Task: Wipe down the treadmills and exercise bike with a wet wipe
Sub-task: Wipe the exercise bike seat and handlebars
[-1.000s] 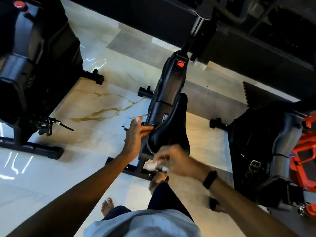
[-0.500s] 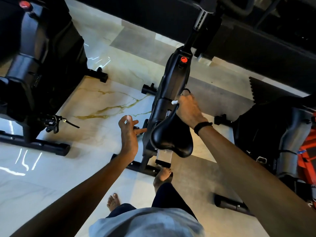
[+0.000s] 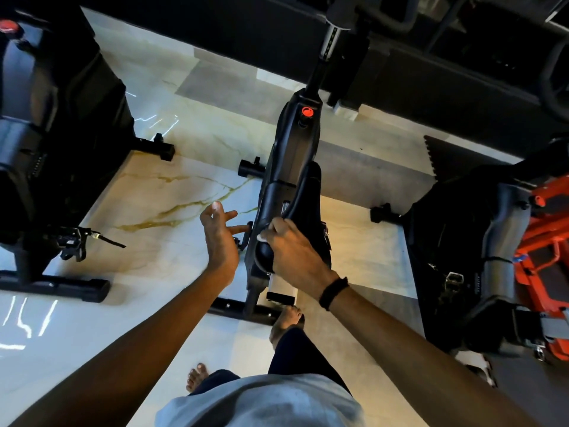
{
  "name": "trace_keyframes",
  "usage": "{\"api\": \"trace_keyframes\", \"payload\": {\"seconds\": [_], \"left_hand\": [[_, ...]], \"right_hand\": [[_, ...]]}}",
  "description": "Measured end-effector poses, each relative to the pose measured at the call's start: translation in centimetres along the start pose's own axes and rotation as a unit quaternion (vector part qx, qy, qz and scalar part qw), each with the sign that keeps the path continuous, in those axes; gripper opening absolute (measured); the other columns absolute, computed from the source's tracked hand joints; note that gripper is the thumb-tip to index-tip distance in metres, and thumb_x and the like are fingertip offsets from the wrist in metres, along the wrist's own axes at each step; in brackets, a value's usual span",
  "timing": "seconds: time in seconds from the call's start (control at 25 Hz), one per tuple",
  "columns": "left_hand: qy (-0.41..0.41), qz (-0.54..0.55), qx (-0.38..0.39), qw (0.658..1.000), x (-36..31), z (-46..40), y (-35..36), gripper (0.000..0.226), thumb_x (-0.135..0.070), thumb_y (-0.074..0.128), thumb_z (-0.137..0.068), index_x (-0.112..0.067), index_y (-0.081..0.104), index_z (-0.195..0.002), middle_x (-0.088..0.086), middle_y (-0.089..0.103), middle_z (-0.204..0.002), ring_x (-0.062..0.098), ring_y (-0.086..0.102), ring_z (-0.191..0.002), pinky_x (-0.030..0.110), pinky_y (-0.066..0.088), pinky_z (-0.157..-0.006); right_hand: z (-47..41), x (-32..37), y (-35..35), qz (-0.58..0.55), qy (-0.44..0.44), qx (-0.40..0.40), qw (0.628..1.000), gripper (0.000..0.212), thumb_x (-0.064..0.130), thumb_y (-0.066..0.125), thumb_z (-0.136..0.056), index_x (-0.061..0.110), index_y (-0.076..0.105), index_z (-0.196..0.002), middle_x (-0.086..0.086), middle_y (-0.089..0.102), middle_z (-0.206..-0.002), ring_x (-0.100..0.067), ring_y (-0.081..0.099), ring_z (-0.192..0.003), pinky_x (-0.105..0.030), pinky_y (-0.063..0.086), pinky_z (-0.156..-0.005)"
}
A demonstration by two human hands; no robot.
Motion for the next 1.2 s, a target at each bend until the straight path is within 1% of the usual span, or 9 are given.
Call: {"api": "trace_keyframes", "payload": {"seconds": [0.16,0.28,0.36,0.52,0.68,0.84,0.96,1.04,1.2], "left_hand": [[-0.021,0.022,0.031,0.999,0.0,-0.1,0.6,0.060,-0.061,0.032,-0.098,-0.008,0.044,-0.124,0.022,0.066,-0.106,0.031,0.069,-0.070,0.032,0.050,-0.076],[-0.079,0.030,0.070,0.994,1.1,0.3,0.5,0.053,-0.051,0.026,-0.106,-0.005,0.044,-0.125,0.026,0.061,-0.095,0.025,0.070,-0.074,0.020,0.054,-0.063],[-0.095,0.025,0.077,0.992,1.7,1.0,0.4,0.048,-0.051,0.027,-0.104,-0.011,0.048,-0.118,0.021,0.057,-0.090,0.017,0.071,-0.074,0.014,0.052,-0.058],[-0.086,-0.004,0.082,0.993,1.5,2.0,0.6,0.049,-0.052,0.028,-0.105,-0.010,0.048,-0.123,0.021,0.060,-0.091,0.007,0.071,-0.071,0.012,0.050,-0.059],[-0.092,-0.007,0.099,0.991,0.8,1.9,0.1,0.054,-0.054,0.024,-0.104,-0.010,0.043,-0.129,0.019,0.061,-0.089,0.017,0.073,-0.083,0.014,0.050,-0.062],[-0.081,-0.007,0.062,0.995,0.6,1.1,-1.4,0.052,-0.055,0.022,-0.105,-0.014,0.040,-0.131,0.020,0.067,-0.094,0.030,0.071,-0.086,0.028,0.046,-0.072],[-0.098,-0.005,0.002,0.995,1.5,-0.1,-2.3,0.055,-0.056,0.024,-0.105,-0.011,0.047,-0.128,0.020,0.069,-0.098,0.038,0.067,-0.093,0.031,0.046,-0.071],[-0.103,-0.010,-0.007,0.995,1.7,-0.7,-2.0,0.060,-0.058,0.024,-0.104,-0.008,0.052,-0.122,0.021,0.069,-0.098,0.038,0.066,-0.090,0.033,0.048,-0.073],[-0.092,-0.026,0.035,0.995,1.0,-1.1,-0.4,0.067,-0.060,0.020,-0.104,-0.008,0.063,-0.101,0.020,0.072,-0.088,0.040,0.069,-0.089,0.050,0.049,-0.095]], "right_hand": [[3.4,0.3,0.5,-0.034,-0.116,-0.001,0.993,0.044,-0.015,0.057,-0.080,0.008,0.068,-0.116,-0.007,0.053,-0.106,-0.020,0.048,-0.098,-0.027,0.044,-0.086],[6.8,-0.3,0.9,-0.054,-0.179,0.040,0.982,0.039,-0.011,0.055,-0.082,0.010,0.070,-0.111,-0.005,0.055,-0.105,-0.017,0.051,-0.097,-0.035,0.053,-0.084],[6.5,-2.5,-0.6,-0.128,-0.117,0.007,0.985,0.035,-0.012,0.057,-0.086,0.009,0.071,-0.111,-0.005,0.056,-0.103,-0.016,0.054,-0.089,-0.034,0.053,-0.069],[-0.8,-7.4,-6.1,-0.116,0.057,-0.181,0.975,0.025,-0.010,0.058,-0.090,0.000,0.072,-0.106,-0.009,0.054,-0.098,-0.025,0.058,-0.084,-0.027,0.054,-0.074],[-5.4,-8.1,-4.2,-0.017,0.126,-0.098,0.987,0.019,-0.007,0.055,-0.087,-0.001,0.066,-0.100,-0.019,0.053,-0.106,-0.038,0.056,-0.099,-0.034,0.048,-0.084],[-3.6,-4.5,-1.8,0.048,0.122,-0.055,0.990,0.028,0.002,0.055,-0.090,0.003,0.063,-0.117,-0.017,0.051,-0.129,-0.032,0.051,-0.118,-0.037,0.040,-0.107],[-3.4,-1.6,-0.7,0.058,0.086,-0.012,0.995,0.028,0.002,0.057,-0.088,0.003,0.064,-0.115,-0.017,0.052,-0.131,-0.032,0.049,-0.121,-0.040,0.042,-0.108],[-3.0,-0.3,0.0,0.073,0.043,-0.002,0.996,0.031,-0.001,0.055,-0.085,0.002,0.065,-0.114,-0.018,0.054,-0.127,-0.033,0.049,-0.119,-0.041,0.046,-0.103],[-1.1,-0.4,0.0,0.039,-0.032,-0.074,0.996,0.021,0.000,0.061,-0.083,0.005,0.071,-0.101,-0.010,0.059,-0.103,-0.026,0.052,-0.101,-0.036,0.053,-0.076]]}}
Point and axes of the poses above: each hand's wrist, its own z-axis away from the middle knuckle, its own y-axis out of the palm, x = y × z, the point moved 7 cm from there along -z, towards the middle knuckle
